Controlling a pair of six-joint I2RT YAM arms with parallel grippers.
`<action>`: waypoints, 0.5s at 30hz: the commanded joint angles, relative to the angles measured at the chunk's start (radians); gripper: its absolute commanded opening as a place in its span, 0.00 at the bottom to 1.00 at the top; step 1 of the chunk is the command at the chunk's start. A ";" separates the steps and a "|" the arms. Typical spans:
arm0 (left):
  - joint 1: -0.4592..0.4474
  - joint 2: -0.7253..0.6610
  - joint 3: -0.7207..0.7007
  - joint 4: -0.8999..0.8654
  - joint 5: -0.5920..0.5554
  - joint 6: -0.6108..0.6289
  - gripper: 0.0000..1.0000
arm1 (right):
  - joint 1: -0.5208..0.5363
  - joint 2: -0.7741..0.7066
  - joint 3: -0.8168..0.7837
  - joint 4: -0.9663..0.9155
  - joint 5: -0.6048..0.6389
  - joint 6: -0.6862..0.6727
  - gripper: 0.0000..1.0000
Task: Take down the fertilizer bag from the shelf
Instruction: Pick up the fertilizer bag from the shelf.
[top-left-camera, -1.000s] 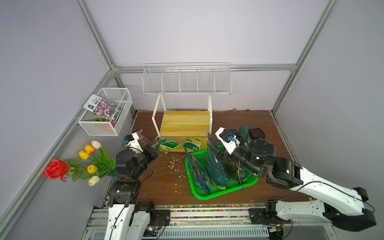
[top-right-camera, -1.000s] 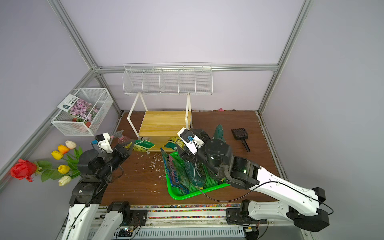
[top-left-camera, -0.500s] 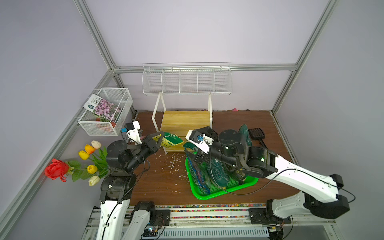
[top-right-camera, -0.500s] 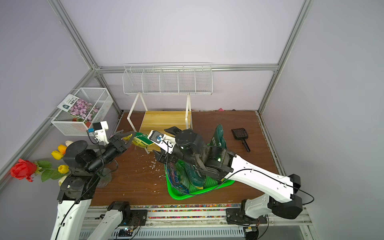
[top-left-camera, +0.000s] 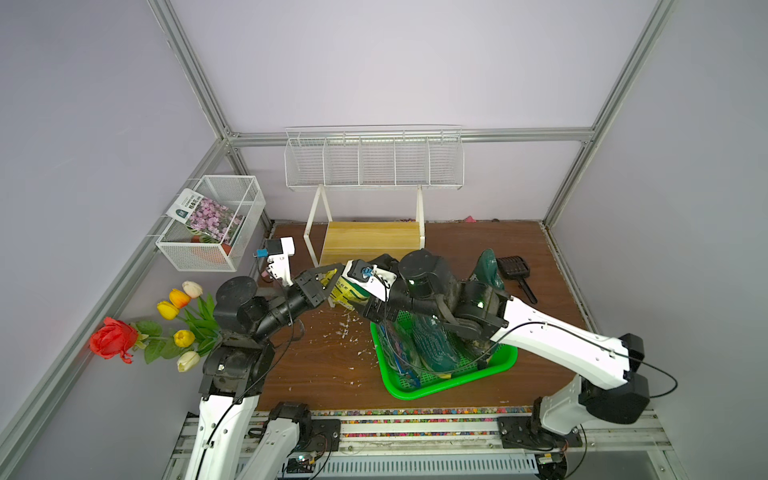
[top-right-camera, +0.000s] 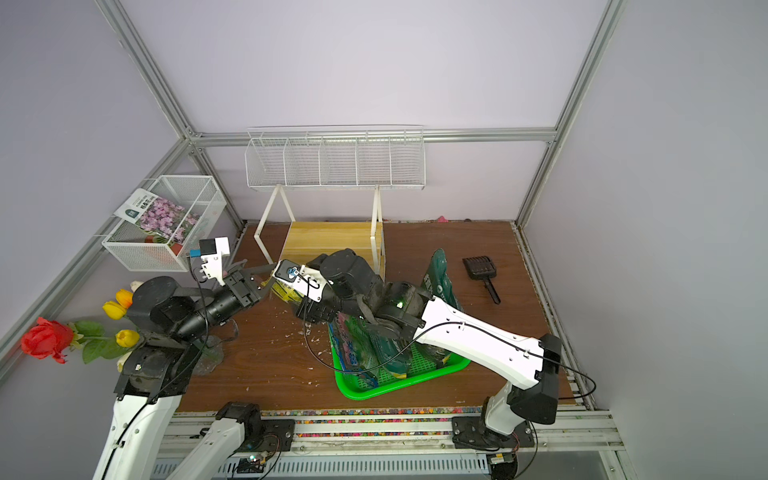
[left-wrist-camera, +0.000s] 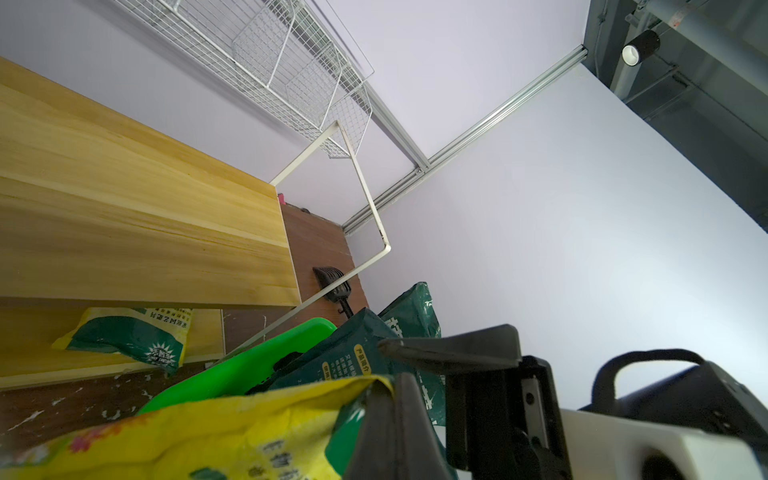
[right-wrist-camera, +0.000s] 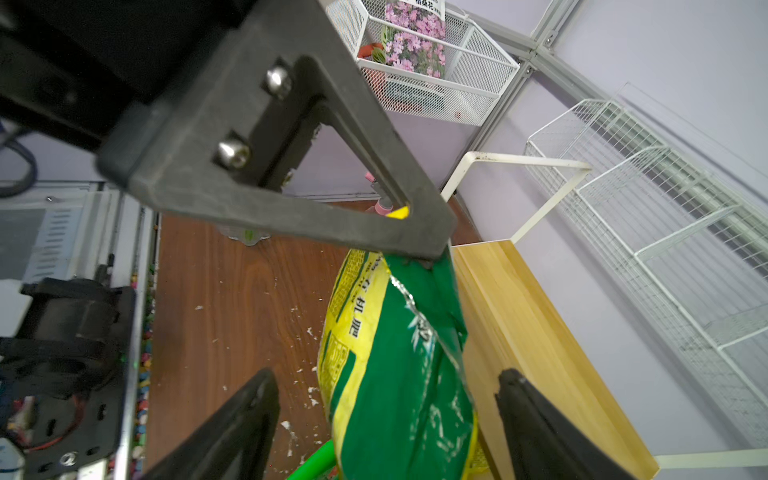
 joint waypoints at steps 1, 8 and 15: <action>-0.005 -0.014 0.025 0.094 0.027 -0.016 0.00 | -0.010 0.002 0.020 0.058 -0.052 0.026 0.64; -0.004 -0.027 -0.014 0.144 0.017 -0.045 0.00 | -0.010 -0.003 0.020 0.053 -0.085 0.044 0.09; -0.008 -0.027 -0.029 0.184 0.016 -0.067 0.00 | -0.009 -0.021 0.007 0.054 -0.087 0.057 0.00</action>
